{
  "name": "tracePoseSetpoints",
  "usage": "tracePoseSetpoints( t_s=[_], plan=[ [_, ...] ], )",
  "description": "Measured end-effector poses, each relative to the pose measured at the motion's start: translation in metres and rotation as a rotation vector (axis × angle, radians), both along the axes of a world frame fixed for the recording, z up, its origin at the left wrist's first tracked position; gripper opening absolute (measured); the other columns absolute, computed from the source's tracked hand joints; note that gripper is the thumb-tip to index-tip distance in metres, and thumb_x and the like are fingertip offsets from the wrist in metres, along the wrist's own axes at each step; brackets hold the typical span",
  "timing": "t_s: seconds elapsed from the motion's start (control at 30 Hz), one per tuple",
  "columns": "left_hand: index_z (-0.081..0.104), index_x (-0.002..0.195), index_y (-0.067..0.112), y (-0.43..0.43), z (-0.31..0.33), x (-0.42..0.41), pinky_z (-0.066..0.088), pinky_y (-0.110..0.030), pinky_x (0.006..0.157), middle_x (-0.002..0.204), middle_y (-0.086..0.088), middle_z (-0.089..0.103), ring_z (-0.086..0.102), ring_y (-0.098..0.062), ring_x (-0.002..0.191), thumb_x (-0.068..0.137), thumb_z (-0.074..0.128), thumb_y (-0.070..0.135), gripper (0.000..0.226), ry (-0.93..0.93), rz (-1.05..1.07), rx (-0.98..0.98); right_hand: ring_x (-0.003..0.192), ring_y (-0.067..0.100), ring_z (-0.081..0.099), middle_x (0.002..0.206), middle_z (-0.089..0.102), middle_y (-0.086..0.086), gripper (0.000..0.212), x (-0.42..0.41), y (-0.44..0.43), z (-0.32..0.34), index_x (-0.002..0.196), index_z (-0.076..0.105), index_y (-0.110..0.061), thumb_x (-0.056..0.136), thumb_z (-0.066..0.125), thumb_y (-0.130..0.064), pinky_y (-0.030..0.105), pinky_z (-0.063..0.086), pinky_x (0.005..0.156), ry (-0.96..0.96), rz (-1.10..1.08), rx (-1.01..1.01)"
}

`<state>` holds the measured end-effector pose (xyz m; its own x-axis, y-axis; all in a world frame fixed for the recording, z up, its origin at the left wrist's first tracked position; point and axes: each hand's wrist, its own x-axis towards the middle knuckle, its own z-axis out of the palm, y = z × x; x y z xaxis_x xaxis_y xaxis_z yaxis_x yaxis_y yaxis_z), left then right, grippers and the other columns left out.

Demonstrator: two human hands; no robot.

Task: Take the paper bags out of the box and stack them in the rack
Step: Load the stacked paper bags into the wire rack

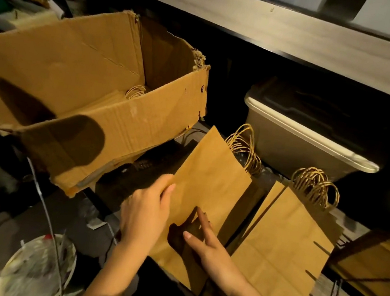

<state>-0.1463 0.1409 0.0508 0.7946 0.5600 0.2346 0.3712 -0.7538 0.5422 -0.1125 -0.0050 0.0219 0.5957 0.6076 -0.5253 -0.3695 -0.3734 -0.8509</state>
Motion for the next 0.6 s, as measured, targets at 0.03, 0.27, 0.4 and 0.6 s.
tracePoseSetpoints(
  t_s=[0.03,0.27,0.4,0.6],
  plan=[
    [0.062,0.122,0.021,0.004,0.002,-0.004,0.051,-0.030,0.063,0.090,-0.003,0.073,0.069,-0.020,0.080,0.094,0.050,0.032,0.032,-0.037,0.018,-0.005,0.145,0.007,0.001,0.158,0.004,-0.015,0.072,-0.001,-0.004,0.003,0.146,0.014,-0.043,0.088,0.056,-0.042,0.038,0.007,0.120,0.038,-0.026,0.050],
    [0.069,0.103,0.004,0.056,0.021,-0.035,0.044,-0.016,0.074,0.095,-0.010,0.070,0.064,-0.002,0.084,0.093,0.058,0.019,0.022,-0.293,0.211,-0.226,0.108,0.017,0.060,0.118,0.067,0.005,0.024,0.010,-0.022,0.020,0.114,0.063,-0.024,0.093,0.054,-0.026,0.030,0.043,0.094,0.116,-0.318,0.176],
    [0.063,0.113,0.012,0.057,0.043,-0.050,0.040,-0.023,0.076,0.097,-0.002,0.062,0.057,-0.007,0.087,0.093,0.056,0.017,0.022,-0.421,0.354,-0.486,0.083,0.022,0.058,0.091,0.065,0.011,0.019,0.013,-0.021,0.035,0.094,0.059,-0.009,0.087,0.060,-0.027,0.033,0.045,0.080,0.034,-0.408,0.228],
    [0.059,0.114,0.025,0.031,0.056,-0.061,0.044,-0.017,0.074,0.093,0.010,0.062,0.056,0.003,0.080,0.095,0.053,0.022,0.020,-0.560,0.375,-0.741,0.101,0.020,0.067,0.108,0.071,0.002,0.028,0.008,-0.023,0.064,0.113,0.062,-0.019,0.089,0.056,-0.031,0.038,0.051,0.091,0.042,-0.336,0.425]
  ],
)
